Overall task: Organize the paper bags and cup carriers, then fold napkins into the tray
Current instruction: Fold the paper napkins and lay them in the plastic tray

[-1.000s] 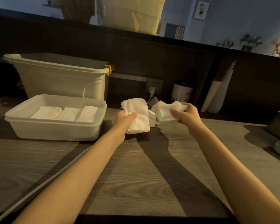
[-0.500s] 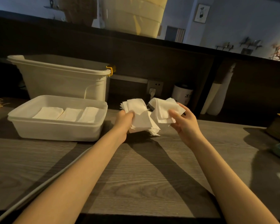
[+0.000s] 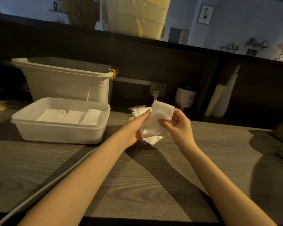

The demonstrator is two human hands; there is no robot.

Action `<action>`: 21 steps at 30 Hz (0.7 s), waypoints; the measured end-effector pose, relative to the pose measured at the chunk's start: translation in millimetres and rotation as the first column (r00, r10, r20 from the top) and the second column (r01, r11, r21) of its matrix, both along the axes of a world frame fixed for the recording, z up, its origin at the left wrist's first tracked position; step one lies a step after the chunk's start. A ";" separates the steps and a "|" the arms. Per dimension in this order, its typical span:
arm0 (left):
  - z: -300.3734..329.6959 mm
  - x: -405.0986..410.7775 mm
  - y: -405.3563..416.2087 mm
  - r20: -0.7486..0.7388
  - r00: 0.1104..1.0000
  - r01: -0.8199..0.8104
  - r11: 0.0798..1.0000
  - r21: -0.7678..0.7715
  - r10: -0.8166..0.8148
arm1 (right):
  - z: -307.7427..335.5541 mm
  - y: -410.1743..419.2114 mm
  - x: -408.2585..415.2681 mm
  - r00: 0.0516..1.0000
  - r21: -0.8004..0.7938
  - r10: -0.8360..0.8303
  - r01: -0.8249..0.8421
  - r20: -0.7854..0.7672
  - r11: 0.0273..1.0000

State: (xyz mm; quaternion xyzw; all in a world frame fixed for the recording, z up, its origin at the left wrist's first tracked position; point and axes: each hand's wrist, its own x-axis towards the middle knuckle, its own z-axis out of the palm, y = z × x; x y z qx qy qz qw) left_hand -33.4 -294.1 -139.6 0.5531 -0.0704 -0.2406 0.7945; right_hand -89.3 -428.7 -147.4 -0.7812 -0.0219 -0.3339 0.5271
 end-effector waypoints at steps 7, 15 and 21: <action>1.2 -0.8 -1.8 0.031 0.998 -0.049 0.999 0.011 0.049 | -0.1 4.0 -1.0 0.996 0.137 0.078 -0.071 -0.041 0.988; 1.3 -3.4 -0.1 0.006 0.998 -0.065 0.997 0.033 0.064 | 3.9 0.5 1.2 0.996 0.400 0.055 -0.022 -0.072 0.916; 2.8 -3.6 0.6 -0.029 0.998 -0.062 0.997 0.046 0.063 | 9.6 -10.7 1.9 0.991 0.483 -0.125 0.129 -0.041 0.866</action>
